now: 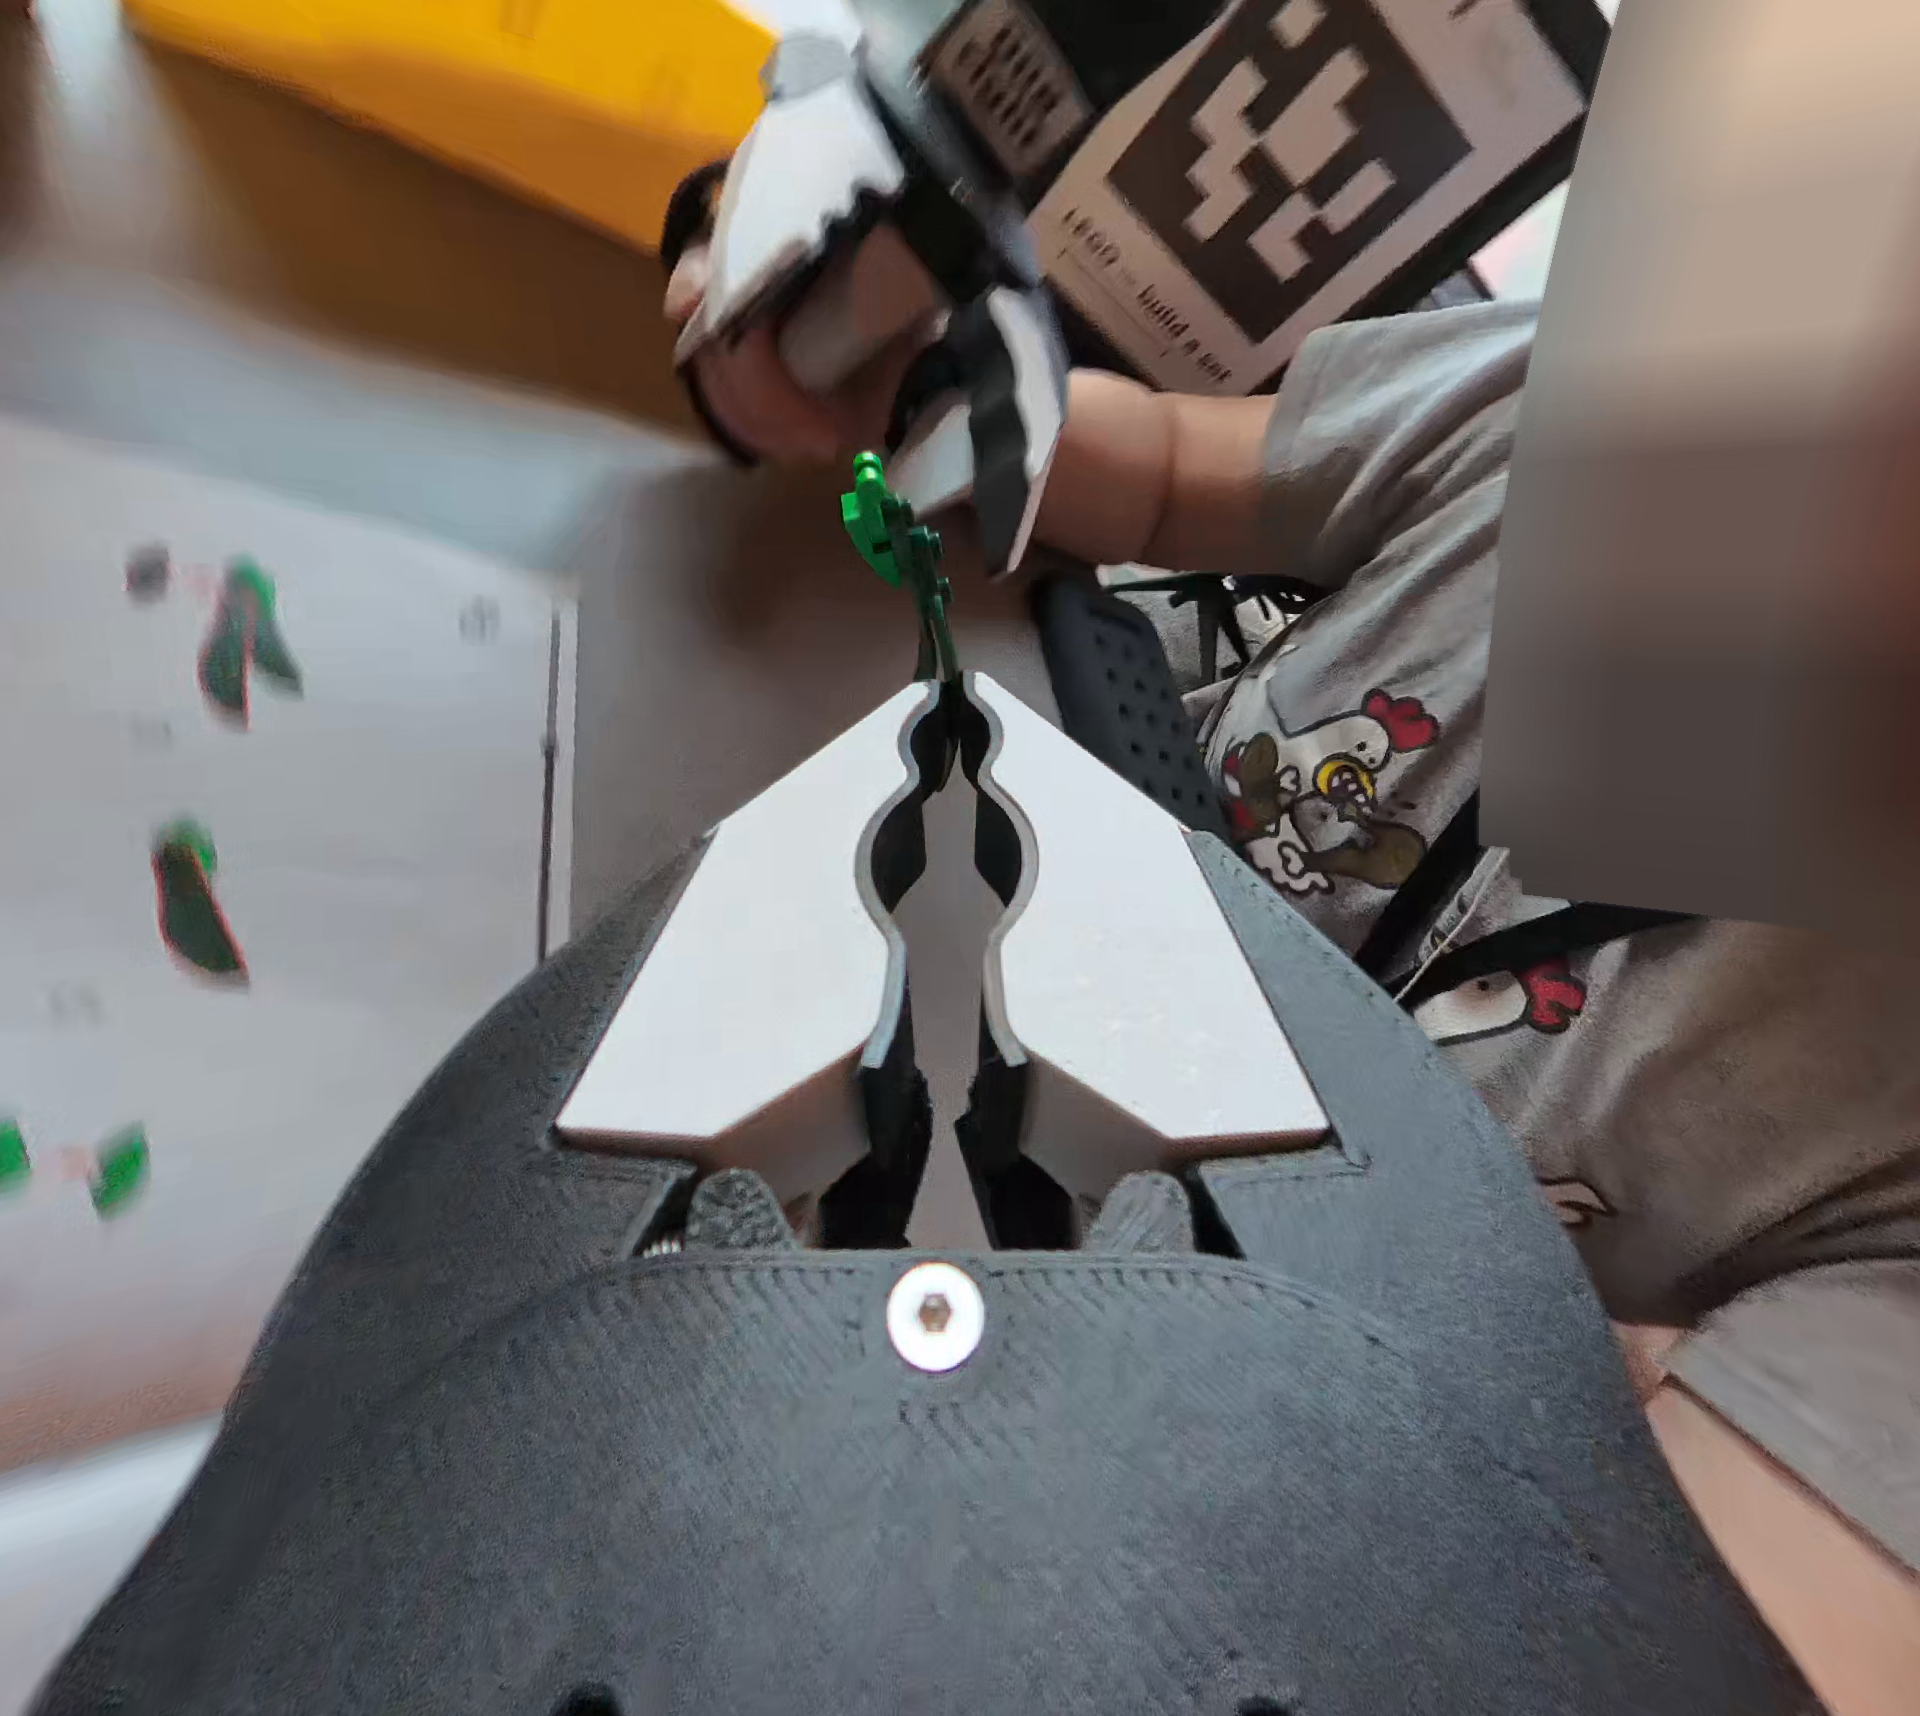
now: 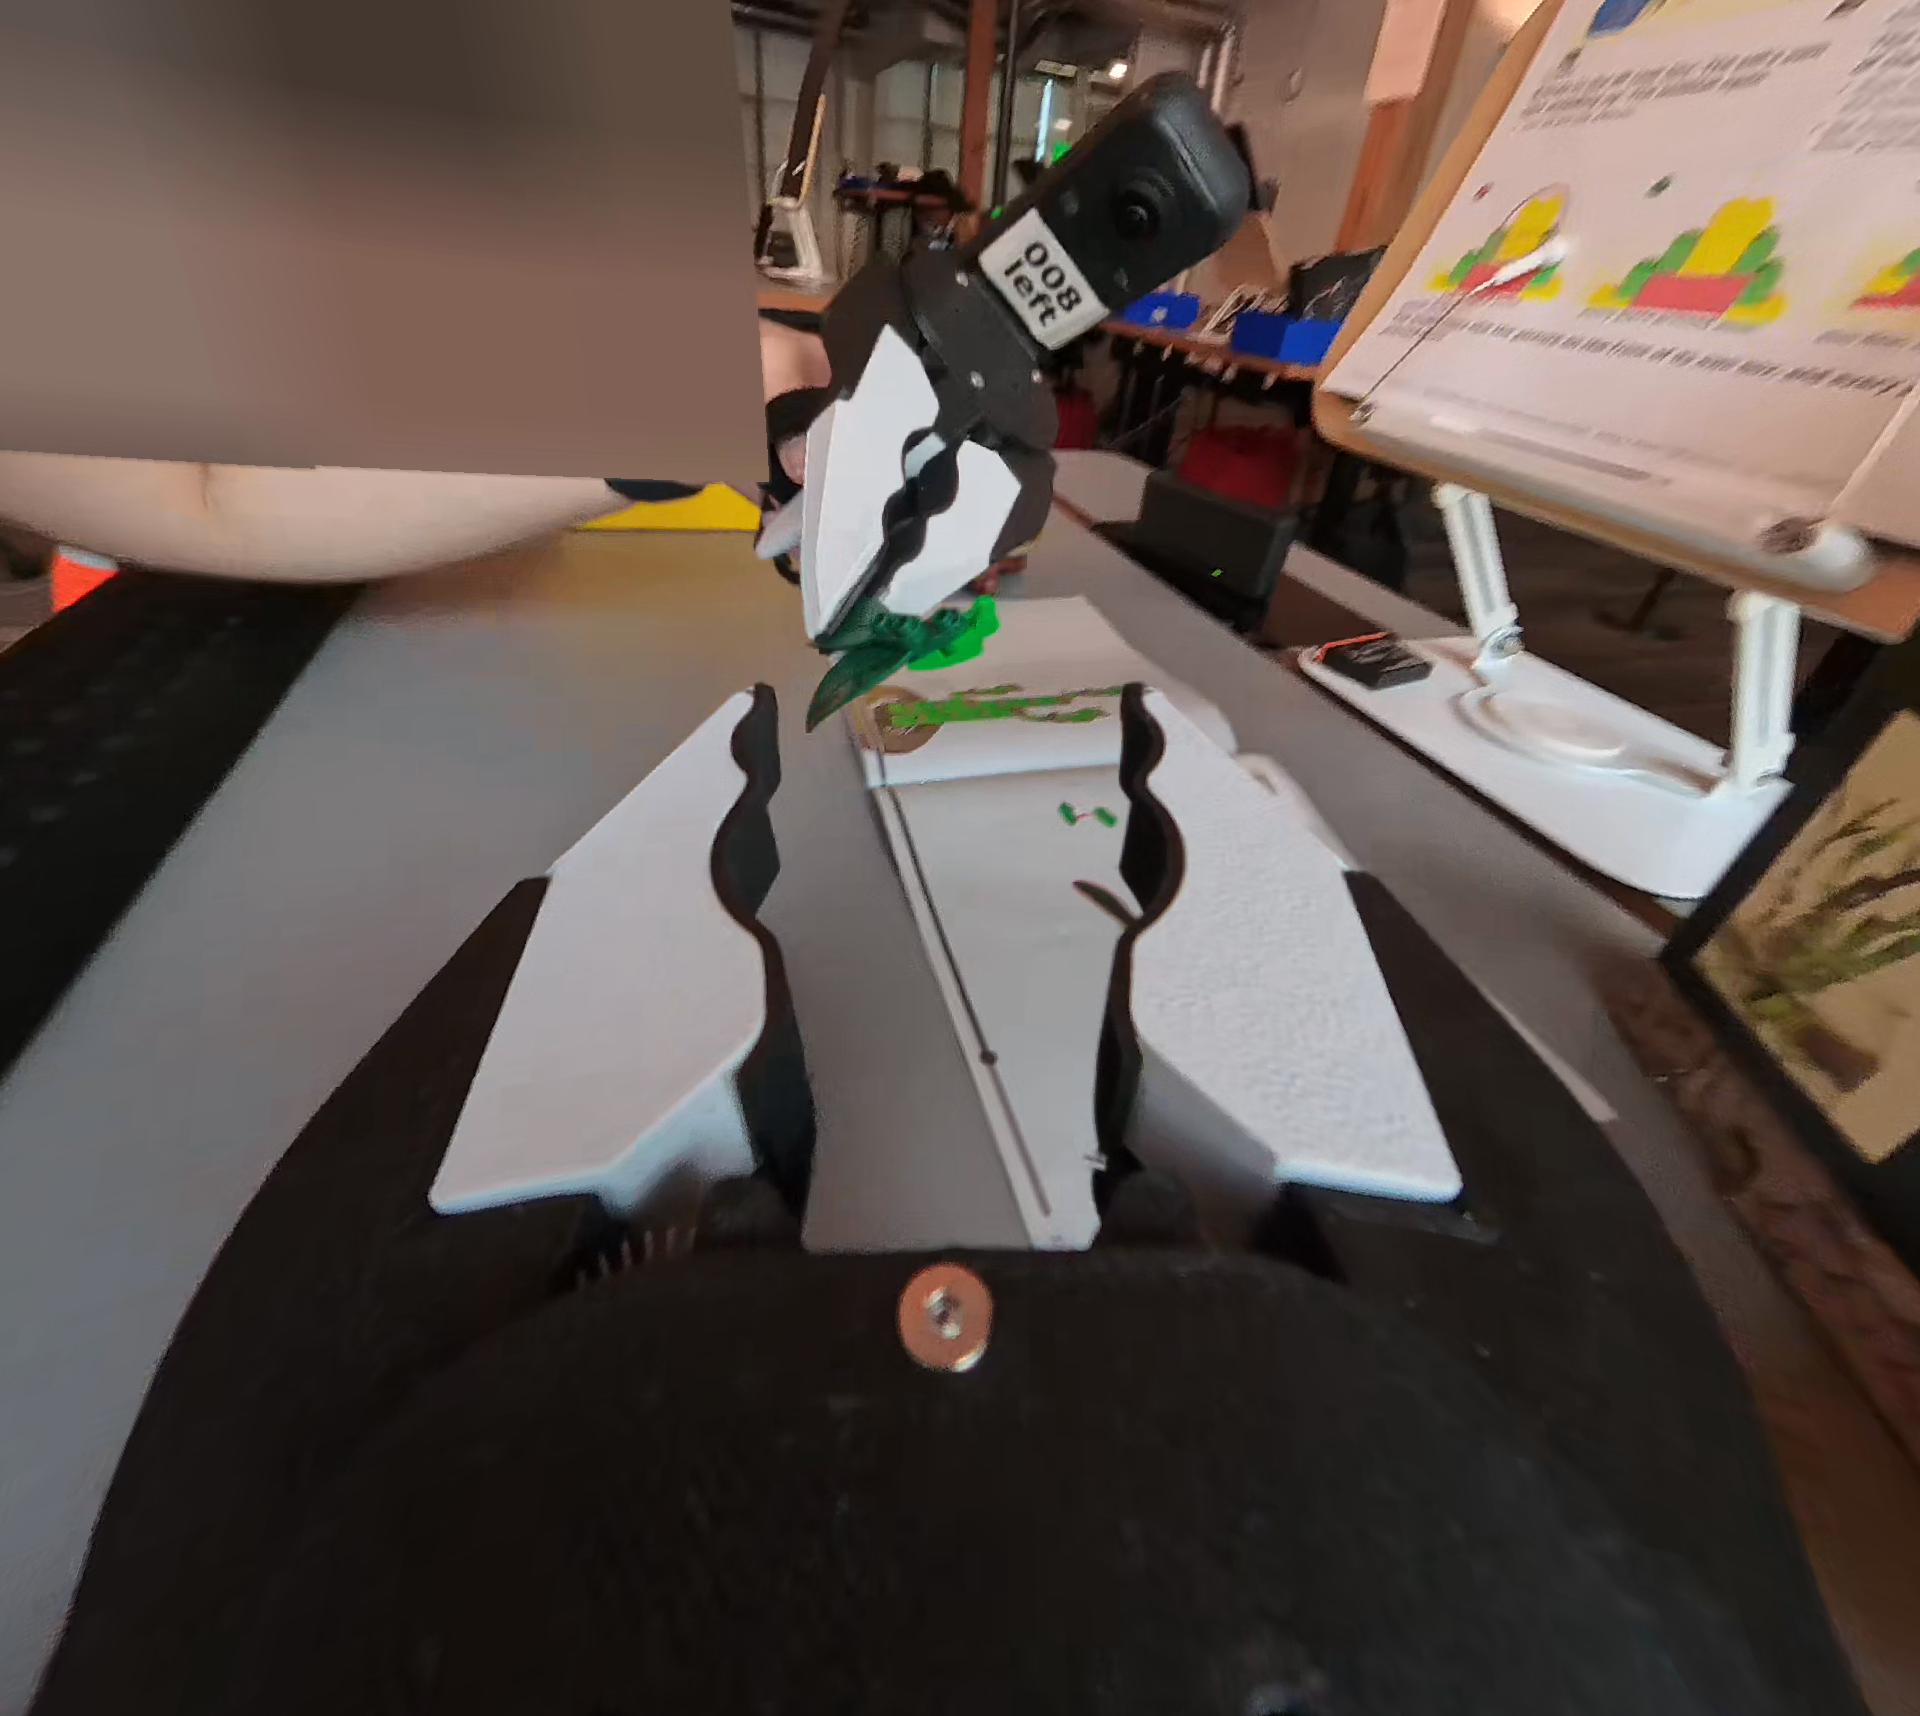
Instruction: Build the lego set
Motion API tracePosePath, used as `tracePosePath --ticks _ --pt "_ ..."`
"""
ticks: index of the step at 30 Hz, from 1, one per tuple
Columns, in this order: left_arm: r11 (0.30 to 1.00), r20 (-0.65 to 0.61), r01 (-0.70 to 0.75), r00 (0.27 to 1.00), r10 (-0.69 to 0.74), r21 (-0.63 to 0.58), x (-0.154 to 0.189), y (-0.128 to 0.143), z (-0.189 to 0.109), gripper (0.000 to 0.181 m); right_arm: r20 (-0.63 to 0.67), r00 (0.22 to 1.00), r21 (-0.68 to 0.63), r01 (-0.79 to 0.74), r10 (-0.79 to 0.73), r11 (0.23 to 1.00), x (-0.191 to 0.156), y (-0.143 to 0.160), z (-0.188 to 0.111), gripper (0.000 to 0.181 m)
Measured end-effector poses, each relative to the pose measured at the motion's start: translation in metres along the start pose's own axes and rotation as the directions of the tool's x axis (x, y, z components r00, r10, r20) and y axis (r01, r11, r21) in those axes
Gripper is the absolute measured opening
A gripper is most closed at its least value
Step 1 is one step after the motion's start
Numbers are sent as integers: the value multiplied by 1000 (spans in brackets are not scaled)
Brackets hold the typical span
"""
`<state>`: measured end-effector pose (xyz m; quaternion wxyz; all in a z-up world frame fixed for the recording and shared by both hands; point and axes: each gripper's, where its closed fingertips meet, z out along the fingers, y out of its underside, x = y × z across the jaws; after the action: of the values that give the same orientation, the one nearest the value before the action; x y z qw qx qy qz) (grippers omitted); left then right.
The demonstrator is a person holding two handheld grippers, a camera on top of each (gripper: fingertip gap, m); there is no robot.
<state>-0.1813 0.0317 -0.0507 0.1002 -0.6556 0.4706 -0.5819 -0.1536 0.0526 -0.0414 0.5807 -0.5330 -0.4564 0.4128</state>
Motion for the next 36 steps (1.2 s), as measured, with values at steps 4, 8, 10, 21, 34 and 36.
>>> tracePosePath --ticks 4,8,10,21,34,36 --pt "954 51 300 953 -300 17 0 53 -7 0 52 998 -90 24 -19 996 -10 19 8 65" --pt "886 47 461 885 -464 59 10 101 -9 0 58 995 -121 89 -82 989 -12 20 2 63" --pt "857 6 510 859 -512 75 19 112 -10 0 71 993 -133 100 -91 986 -13 20 -3 67" --pt "789 83 615 786 -613 0 29 167 -8 0 282 948 -444 265 -147 856 -55 80 -2 62" --pt "743 81 667 744 -663 -52 27 174 -9 2 286 942 -464 297 -176 835 -55 92 4 63" --pt "729 69 682 731 -679 -53 26 175 -10 13 288 942 -469 295 -172 832 -55 94 4 63"
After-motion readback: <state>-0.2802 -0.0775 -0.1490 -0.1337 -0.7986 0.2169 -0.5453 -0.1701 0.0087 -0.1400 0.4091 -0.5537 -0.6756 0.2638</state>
